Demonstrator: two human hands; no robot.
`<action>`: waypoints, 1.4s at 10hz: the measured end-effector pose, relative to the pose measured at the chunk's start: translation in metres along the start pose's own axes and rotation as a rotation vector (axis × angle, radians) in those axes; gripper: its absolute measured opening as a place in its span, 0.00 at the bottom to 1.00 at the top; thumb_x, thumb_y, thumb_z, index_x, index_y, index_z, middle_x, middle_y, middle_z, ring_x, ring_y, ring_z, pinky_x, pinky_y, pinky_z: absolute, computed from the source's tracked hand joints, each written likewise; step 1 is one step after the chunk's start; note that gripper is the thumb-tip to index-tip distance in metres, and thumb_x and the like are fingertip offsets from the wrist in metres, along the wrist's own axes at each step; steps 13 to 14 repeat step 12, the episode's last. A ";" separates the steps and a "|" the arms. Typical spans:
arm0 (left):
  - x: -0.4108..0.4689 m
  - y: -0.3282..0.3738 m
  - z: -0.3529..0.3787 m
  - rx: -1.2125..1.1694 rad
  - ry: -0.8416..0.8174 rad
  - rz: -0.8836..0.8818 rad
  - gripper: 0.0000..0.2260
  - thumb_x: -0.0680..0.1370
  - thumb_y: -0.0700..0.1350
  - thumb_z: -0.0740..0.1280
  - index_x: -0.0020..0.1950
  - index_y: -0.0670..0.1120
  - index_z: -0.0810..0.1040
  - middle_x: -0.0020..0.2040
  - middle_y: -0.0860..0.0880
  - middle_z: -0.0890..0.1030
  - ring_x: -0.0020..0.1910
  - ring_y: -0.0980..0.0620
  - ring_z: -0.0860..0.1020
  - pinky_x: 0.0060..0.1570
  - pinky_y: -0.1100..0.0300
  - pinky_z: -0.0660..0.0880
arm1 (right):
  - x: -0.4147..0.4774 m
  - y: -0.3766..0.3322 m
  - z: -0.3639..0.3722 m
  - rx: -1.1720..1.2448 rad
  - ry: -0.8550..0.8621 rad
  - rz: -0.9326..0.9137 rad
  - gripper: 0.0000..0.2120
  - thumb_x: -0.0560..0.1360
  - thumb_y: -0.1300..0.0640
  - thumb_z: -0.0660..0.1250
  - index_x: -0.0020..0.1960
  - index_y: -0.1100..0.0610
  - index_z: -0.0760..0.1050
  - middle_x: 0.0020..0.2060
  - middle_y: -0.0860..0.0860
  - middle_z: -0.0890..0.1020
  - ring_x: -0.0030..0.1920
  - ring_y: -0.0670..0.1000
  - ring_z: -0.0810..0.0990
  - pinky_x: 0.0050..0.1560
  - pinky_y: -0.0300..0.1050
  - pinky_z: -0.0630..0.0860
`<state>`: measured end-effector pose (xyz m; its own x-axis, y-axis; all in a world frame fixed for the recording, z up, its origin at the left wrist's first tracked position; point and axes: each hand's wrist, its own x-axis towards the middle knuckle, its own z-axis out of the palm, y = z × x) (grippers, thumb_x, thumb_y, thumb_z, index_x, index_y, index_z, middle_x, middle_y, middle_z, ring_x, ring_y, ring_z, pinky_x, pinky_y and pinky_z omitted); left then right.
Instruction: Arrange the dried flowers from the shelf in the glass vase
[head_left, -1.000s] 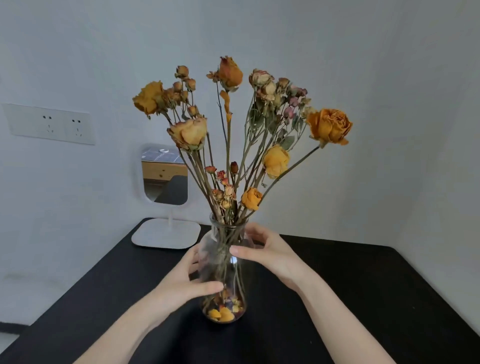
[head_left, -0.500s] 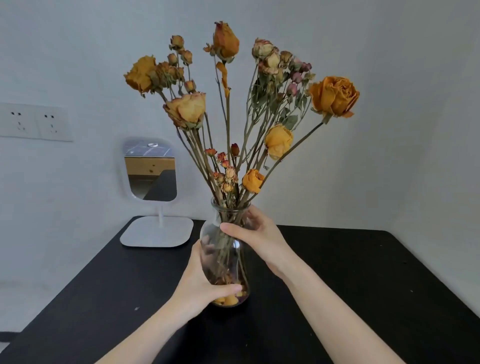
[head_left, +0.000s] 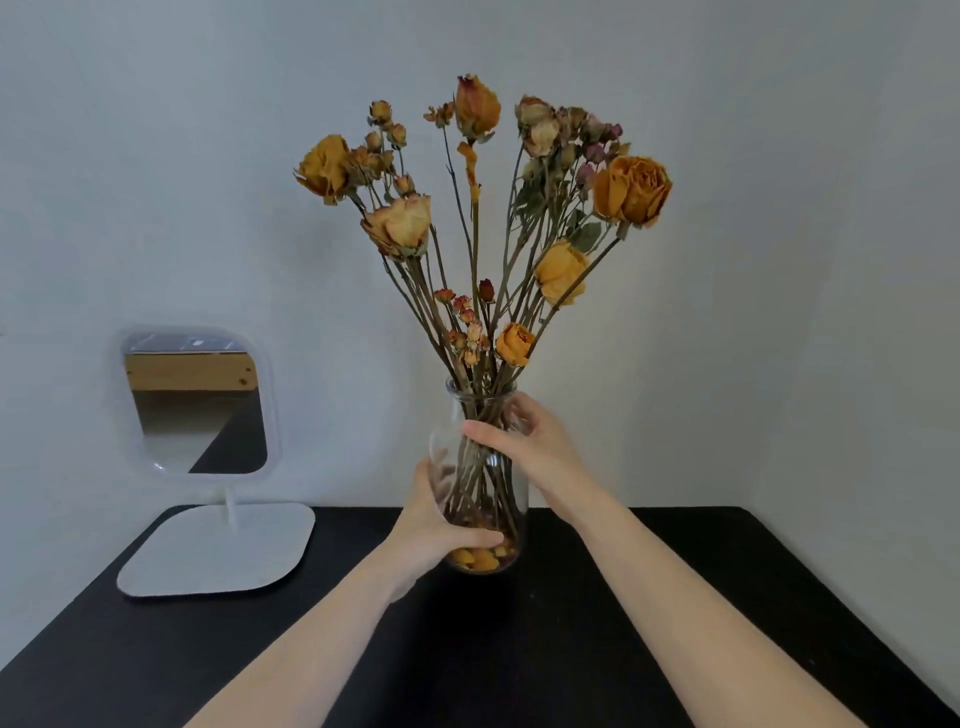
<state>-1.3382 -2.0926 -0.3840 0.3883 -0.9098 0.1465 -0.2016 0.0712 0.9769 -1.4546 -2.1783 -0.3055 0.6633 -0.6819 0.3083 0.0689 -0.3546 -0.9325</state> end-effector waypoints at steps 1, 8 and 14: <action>0.014 -0.012 0.005 -0.003 -0.021 -0.025 0.53 0.54 0.49 0.81 0.70 0.61 0.51 0.61 0.63 0.67 0.58 0.67 0.69 0.56 0.62 0.70 | 0.010 0.018 -0.006 0.013 0.003 0.026 0.19 0.67 0.49 0.74 0.57 0.45 0.76 0.57 0.43 0.79 0.63 0.46 0.73 0.64 0.48 0.69; 0.052 -0.045 0.001 -0.047 0.003 -0.104 0.57 0.54 0.48 0.82 0.73 0.55 0.49 0.68 0.54 0.66 0.67 0.54 0.66 0.67 0.51 0.66 | 0.054 0.066 -0.009 -0.016 -0.046 0.016 0.12 0.68 0.47 0.73 0.51 0.43 0.77 0.58 0.47 0.77 0.57 0.39 0.75 0.56 0.33 0.70; 0.028 -0.036 0.000 0.017 0.061 -0.123 0.59 0.55 0.50 0.81 0.75 0.53 0.44 0.75 0.48 0.55 0.70 0.54 0.60 0.67 0.56 0.60 | 0.034 0.063 -0.006 -0.055 0.071 0.106 0.33 0.68 0.44 0.72 0.69 0.49 0.64 0.69 0.48 0.68 0.66 0.44 0.64 0.62 0.40 0.62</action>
